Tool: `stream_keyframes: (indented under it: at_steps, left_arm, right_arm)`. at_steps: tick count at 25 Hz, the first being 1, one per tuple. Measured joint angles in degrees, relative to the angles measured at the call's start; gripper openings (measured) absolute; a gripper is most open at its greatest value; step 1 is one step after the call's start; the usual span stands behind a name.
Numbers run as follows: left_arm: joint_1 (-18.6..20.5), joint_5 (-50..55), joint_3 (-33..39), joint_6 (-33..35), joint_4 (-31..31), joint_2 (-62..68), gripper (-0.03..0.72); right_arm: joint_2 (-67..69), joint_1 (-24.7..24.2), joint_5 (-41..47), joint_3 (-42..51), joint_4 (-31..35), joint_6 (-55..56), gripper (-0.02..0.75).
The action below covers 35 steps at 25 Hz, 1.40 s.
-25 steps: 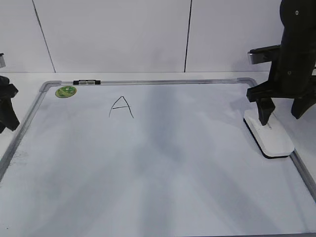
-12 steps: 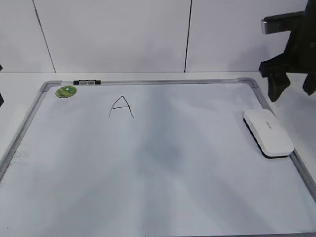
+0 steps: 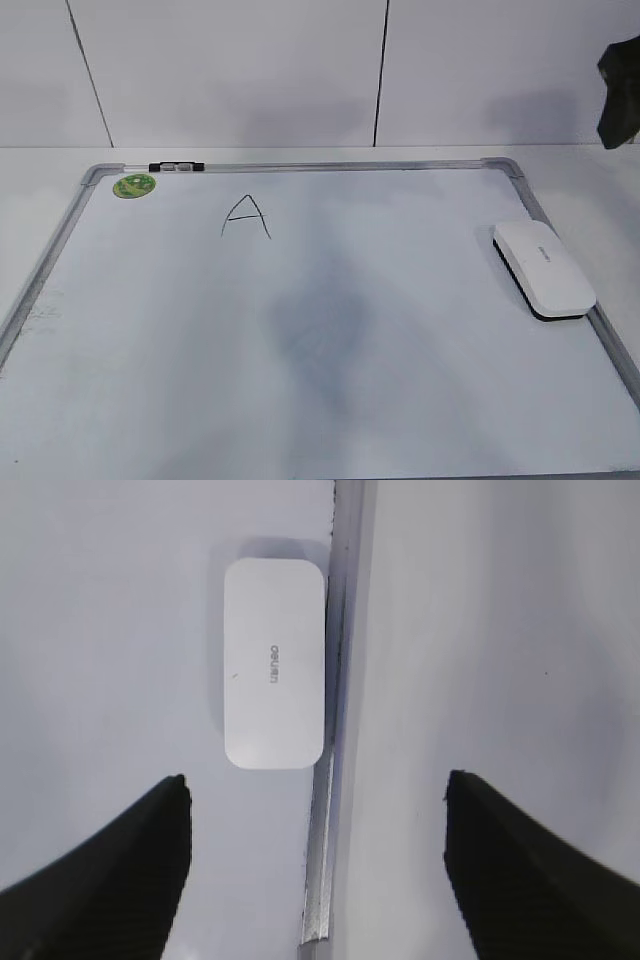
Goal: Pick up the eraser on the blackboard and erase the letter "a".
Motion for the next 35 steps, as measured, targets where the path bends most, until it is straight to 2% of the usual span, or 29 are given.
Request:
stream_keyframes:
  at_steps: [4,21,25,30,35]
  left_arm:
    - [0.0,0.1,4.3,-0.2,-0.1,-7.3,0.359]
    - [0.0,0.5,30.6,-0.5,-1.3,-37.1,0.359]
    - [-1.7,0.5,36.5,-0.5,-1.6,-42.8,0.362]
    - [-4.5,0.5,43.1,-0.5,-0.7,-49.1,0.402]
    - [-5.0,0.6,47.2,-0.6,-0.3,-55.9,0.457]
  right_arm:
    - [-6.0,0.0,0.3,5.1,0.0,-0.2,0.594]
    - [-30.6,0.0,0.9,23.8,1.4,-0.4,0.594]
    - [-36.3,0.0,0.9,29.0,1.5,-0.4,0.594]
    - [-44.6,0.0,0.9,35.5,1.8,-0.5,0.594]
    - [-53.9,0.0,0.6,43.1,1.9,-0.7,0.594]
